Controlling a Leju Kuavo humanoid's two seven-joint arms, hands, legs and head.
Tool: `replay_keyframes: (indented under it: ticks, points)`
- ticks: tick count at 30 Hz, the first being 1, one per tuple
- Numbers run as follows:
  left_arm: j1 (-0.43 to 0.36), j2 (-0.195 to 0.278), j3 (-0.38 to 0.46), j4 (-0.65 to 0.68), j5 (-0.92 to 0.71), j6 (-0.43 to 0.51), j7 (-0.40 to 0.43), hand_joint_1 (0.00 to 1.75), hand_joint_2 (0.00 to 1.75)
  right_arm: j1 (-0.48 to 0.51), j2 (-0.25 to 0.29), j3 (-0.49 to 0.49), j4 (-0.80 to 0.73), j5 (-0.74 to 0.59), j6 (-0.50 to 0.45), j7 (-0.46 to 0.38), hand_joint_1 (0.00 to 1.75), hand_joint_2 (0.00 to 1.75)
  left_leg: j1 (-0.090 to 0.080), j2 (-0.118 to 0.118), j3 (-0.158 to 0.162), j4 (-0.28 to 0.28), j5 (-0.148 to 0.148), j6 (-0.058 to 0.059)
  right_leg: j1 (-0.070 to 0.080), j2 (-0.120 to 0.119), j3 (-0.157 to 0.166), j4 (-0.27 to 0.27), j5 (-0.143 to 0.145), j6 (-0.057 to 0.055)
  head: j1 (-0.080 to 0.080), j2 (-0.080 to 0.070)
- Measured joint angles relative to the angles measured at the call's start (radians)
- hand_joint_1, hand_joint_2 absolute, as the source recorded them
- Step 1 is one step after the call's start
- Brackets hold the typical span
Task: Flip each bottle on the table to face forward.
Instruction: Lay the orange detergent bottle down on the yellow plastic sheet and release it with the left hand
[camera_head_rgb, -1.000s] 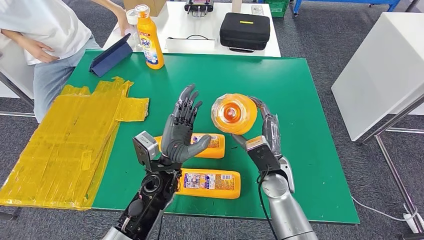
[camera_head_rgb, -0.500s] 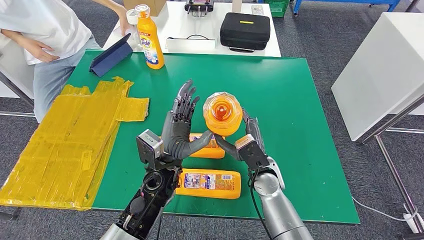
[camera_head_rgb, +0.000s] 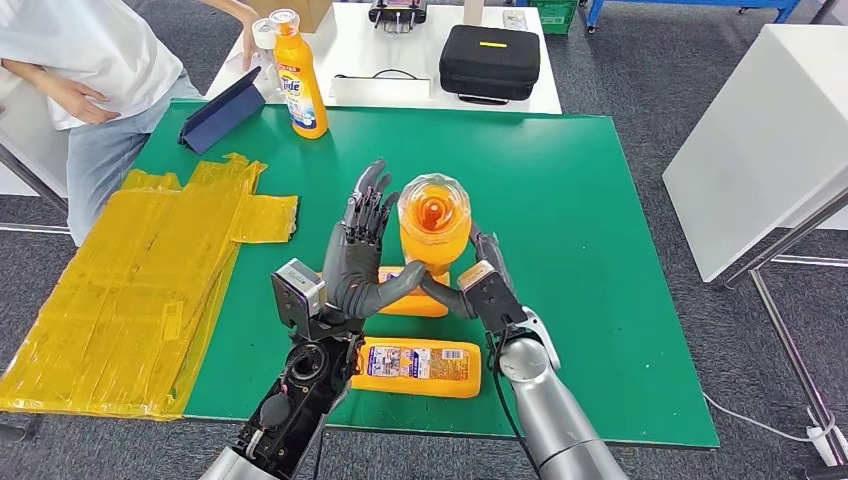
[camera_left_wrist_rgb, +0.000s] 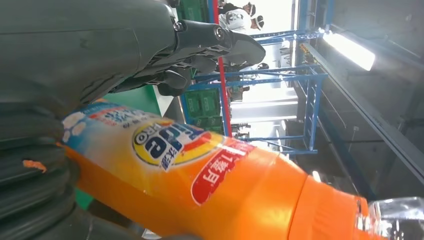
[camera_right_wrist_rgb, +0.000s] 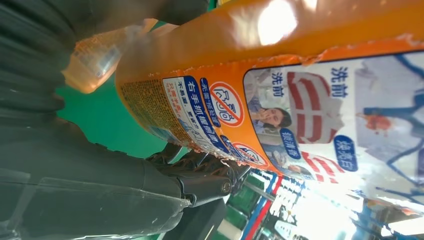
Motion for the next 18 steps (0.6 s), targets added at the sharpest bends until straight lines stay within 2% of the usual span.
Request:
replay_keyframes:
  ticks: [10,18]
  points:
    - [0.000,0.000,0.001,0.000,-0.009,-0.005,-0.004,0.00,1.75,-0.032,0.005,0.001,0.051,-0.069,0.097,-0.003,1.75,1.75,0.000,0.000,0.000,0.000,0.000,0.000,0.000,0.000,0.000,0.000,0.000,0.000,0.000,0.000]
    - [0.000,0.000,0.002,0.000,-0.009,-0.005,-0.005,0.00,1.75,-0.038,0.005,-0.001,0.065,-0.076,0.104,-0.003,1.75,1.75,0.000,0.000,0.000,0.000,0.000,0.000,0.000,0.000,0.000,0.000,0.000,0.000,0.000,0.000]
